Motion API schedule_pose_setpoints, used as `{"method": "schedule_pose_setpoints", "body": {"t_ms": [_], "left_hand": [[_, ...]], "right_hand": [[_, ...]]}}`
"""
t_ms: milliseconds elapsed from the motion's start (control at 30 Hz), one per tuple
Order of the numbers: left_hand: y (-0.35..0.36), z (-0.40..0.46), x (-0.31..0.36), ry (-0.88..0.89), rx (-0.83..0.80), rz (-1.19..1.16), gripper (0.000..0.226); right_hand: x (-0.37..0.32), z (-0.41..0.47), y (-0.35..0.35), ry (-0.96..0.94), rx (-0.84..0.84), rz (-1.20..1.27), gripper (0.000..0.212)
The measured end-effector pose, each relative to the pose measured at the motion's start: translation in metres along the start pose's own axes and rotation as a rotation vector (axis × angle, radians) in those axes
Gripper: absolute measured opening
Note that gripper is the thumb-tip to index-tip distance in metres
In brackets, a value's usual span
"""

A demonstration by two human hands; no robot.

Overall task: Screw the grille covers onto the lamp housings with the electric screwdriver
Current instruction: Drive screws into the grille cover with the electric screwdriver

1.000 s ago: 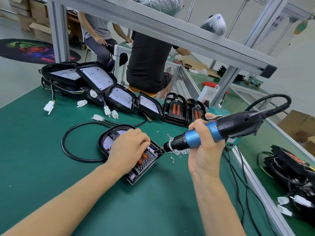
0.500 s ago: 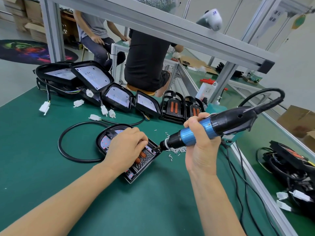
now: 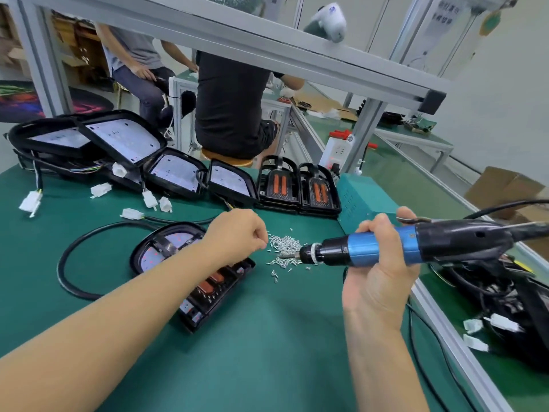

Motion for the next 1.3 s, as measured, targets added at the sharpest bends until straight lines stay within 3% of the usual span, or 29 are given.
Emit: {"method": "schedule_pose_setpoints", "body": {"t_ms": [100,233,500,667,833,1067,1167,1300], "left_hand": [[0.018,0.022,0.013,0.016,-0.176,0.074,0.006],[0.039,0.035,0.013,-0.023,-0.347,0.151,0.012],[0.051,0.041,0.008,-0.022,-0.437,0.219,0.008],[0.016,0.029,0.006,0.018,-0.290,0.034,0.012],[-0.025,-0.024,-0.010,0.031,-0.093,-0.486,0.013],[-0.028,-0.089,-0.037,-0.094,-0.051,-0.945,0.011],[-0.032,-0.102,-0.046,-0.105,-0.022,-1.039,0.010],[-0.036,-0.113,-0.057,-0.085,0.048,-0.998,0.021]], "right_hand": [[0.002,0.005,-0.014,-0.026,0.042,0.064,0.007],[-0.015,-0.008,-0.025,-0.380,0.063,0.143,0.028],[-0.014,0.001,-0.034,-0.423,0.055,0.168,0.032],[-0.017,-0.003,-0.024,-0.406,0.018,0.203,0.030],[-0.018,-0.008,-0.013,-0.329,-0.051,0.337,0.027],[-0.005,-0.026,0.032,-0.172,-0.219,0.495,0.036],[0.004,-0.034,0.049,-0.126,-0.270,0.500,0.033],[0.012,-0.045,0.064,-0.100,-0.328,0.486,0.031]]}}
Point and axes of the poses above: each hand's wrist, its own z-axis towards the middle knuckle, its own y-axis out of the palm, x = y × z, the point moved 5 cm from there along z, towards the middle knuckle, and after that the axes turned 9 degrees about z, right-handed, at the moved point
